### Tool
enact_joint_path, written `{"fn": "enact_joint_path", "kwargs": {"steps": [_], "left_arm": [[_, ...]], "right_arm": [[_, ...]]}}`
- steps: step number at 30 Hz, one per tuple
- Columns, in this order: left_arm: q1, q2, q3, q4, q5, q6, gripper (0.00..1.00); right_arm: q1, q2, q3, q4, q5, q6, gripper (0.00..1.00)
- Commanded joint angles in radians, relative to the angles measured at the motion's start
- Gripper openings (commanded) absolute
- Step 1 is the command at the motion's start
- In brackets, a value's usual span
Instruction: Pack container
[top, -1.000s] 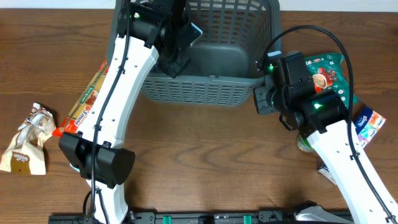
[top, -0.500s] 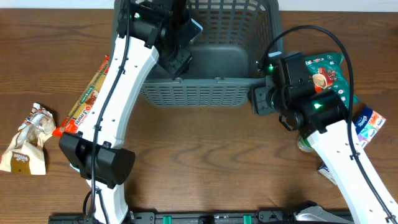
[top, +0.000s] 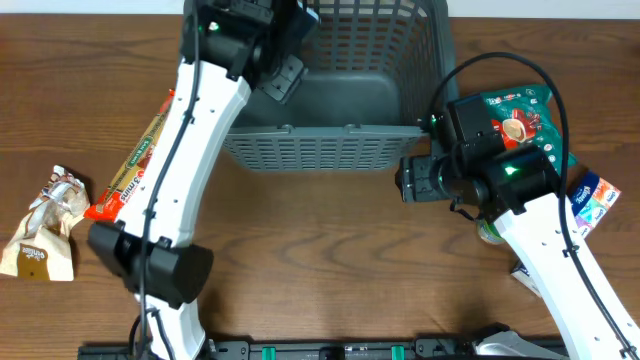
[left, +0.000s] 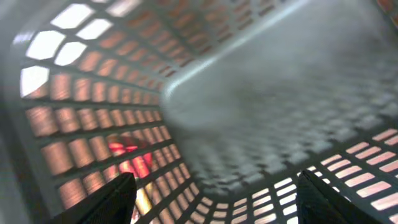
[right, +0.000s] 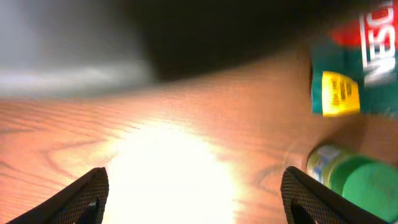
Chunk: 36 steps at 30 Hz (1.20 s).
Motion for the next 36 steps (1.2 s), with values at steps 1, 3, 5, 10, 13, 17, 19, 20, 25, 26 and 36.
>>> {"fn": "enact_joint_path", "kwargs": {"steps": [1,3,5,10,13,17,19,20,25,26,36], "left_arm": [[0.035,-0.115,0.007,0.004,-0.052,-0.114,0.68],[0.054,-0.156,0.007,0.0,-0.052,-0.158,0.68],[0.079,-0.2,0.007,-0.017,-0.064,-0.204,0.69],[0.166,-0.301,0.007,-0.134,-0.155,-0.289,0.73],[0.247,-0.339,0.006,-0.213,-0.155,-0.33,0.75],[0.371,-0.352,0.002,-0.289,-0.153,-0.372,0.78],[0.42,-0.352,-0.015,-0.292,-0.129,-0.374,0.78],[0.441,-0.351,-0.025,-0.288,-0.11,-0.374,0.81],[0.517,-0.351,-0.14,-0.219,-0.084,-0.414,0.88],[0.523,-0.351,-0.165,-0.208,-0.084,-0.436,0.89],[0.53,-0.352,-0.345,-0.13,-0.084,-0.646,0.9]], "right_arm": [[0.003,-0.004,0.011,-0.039,0.07,0.226,0.76],[0.003,-0.006,0.012,-0.065,0.096,0.29,0.77],[0.003,-0.012,0.012,-0.096,0.131,0.355,0.77],[-0.04,-0.069,0.013,-0.164,0.21,0.458,0.82],[-0.142,-0.133,0.024,-0.182,0.229,0.461,0.87],[-0.387,-0.192,0.09,-0.167,0.218,0.357,0.94],[-0.52,-0.19,0.15,-0.151,0.159,0.261,0.95],[-0.591,-0.183,0.189,-0.14,0.125,0.21,0.97],[-0.811,-0.101,0.42,-0.106,0.021,-0.048,0.99],[-0.83,-0.073,0.462,-0.112,-0.037,-0.14,0.99],[-0.899,0.304,0.754,-0.294,-0.127,-0.462,0.99]]}}
